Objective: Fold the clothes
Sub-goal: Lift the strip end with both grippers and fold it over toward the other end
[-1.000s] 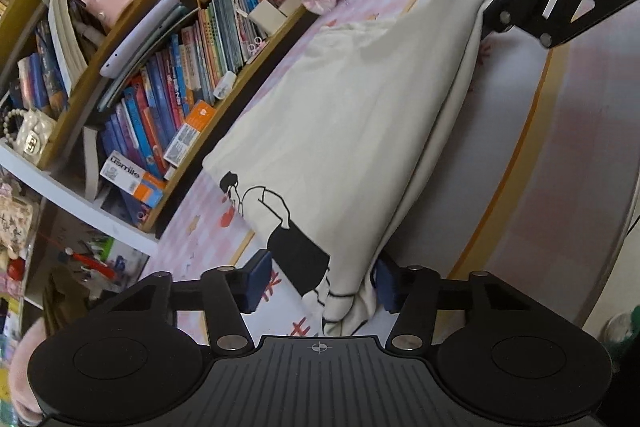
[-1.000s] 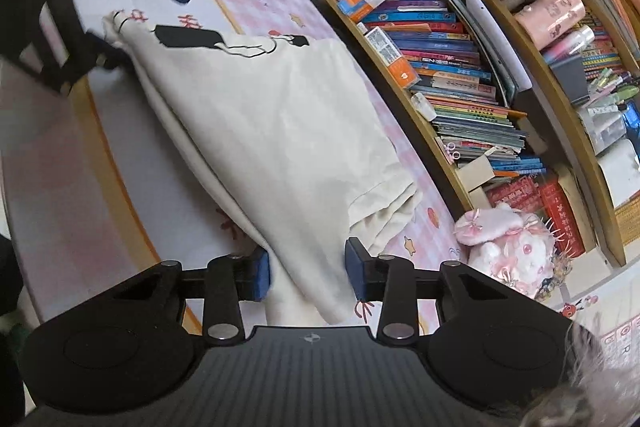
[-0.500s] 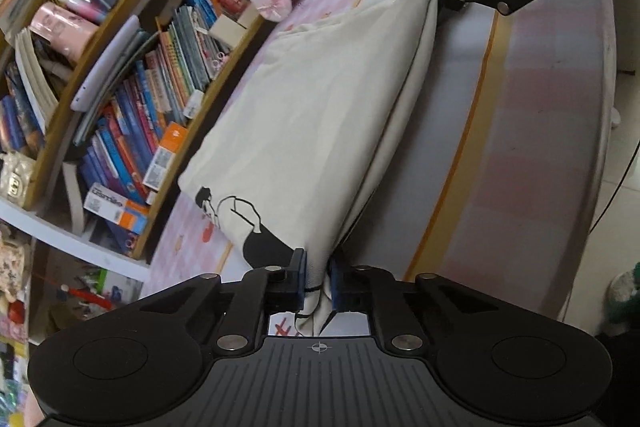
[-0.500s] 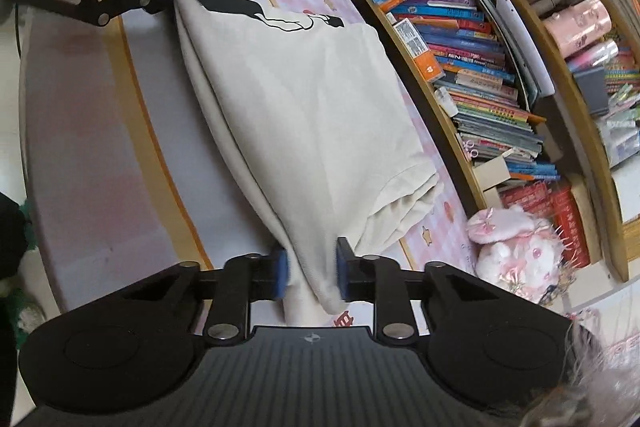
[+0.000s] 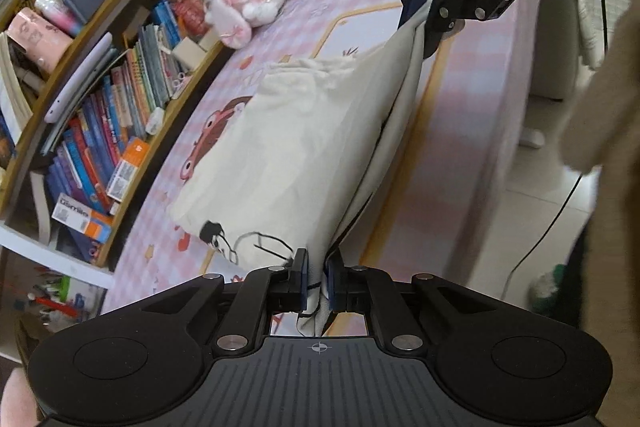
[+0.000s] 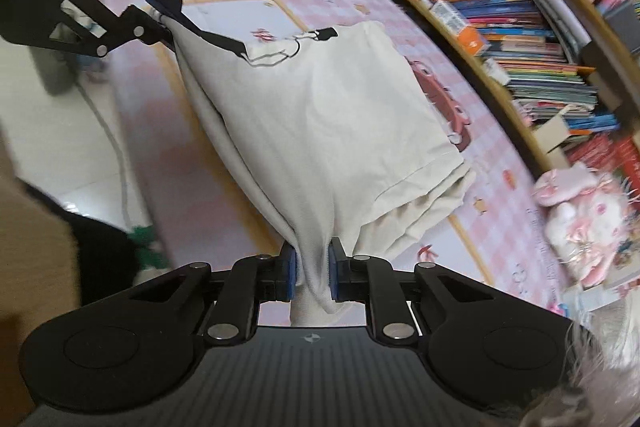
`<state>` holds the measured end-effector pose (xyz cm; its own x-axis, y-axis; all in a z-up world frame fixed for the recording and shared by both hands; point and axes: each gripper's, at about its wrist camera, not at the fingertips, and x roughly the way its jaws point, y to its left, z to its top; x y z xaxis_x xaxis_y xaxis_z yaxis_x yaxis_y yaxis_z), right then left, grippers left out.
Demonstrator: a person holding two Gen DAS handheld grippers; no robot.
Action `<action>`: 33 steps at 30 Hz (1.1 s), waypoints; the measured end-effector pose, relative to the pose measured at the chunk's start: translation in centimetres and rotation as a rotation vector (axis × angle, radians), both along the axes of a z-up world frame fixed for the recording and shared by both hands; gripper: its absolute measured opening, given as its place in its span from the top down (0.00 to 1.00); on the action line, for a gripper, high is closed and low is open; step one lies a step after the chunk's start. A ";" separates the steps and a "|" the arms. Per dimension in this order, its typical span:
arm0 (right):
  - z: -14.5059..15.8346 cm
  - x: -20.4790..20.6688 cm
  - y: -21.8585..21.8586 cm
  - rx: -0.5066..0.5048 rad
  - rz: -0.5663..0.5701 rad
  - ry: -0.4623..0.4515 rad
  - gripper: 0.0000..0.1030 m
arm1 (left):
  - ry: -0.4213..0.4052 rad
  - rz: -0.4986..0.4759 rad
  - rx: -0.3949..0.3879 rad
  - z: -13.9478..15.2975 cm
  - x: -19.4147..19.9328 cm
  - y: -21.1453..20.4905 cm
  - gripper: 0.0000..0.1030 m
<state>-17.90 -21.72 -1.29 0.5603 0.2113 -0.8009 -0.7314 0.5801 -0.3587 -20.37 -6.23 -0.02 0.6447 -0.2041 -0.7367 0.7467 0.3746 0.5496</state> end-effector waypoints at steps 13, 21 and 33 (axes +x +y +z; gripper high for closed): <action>5.5 -0.7 -0.6 0.096 -0.034 -0.049 0.87 | -0.042 0.137 -0.159 5.4 4.0 -0.3 0.91; 6.8 5.0 -0.6 0.121 -0.119 -0.145 0.87 | -0.089 0.158 -0.193 5.2 10.2 -0.4 0.89; 4.7 15.9 -0.3 0.130 -0.157 -0.057 0.87 | 0.028 0.166 -0.186 2.3 19.2 0.7 0.89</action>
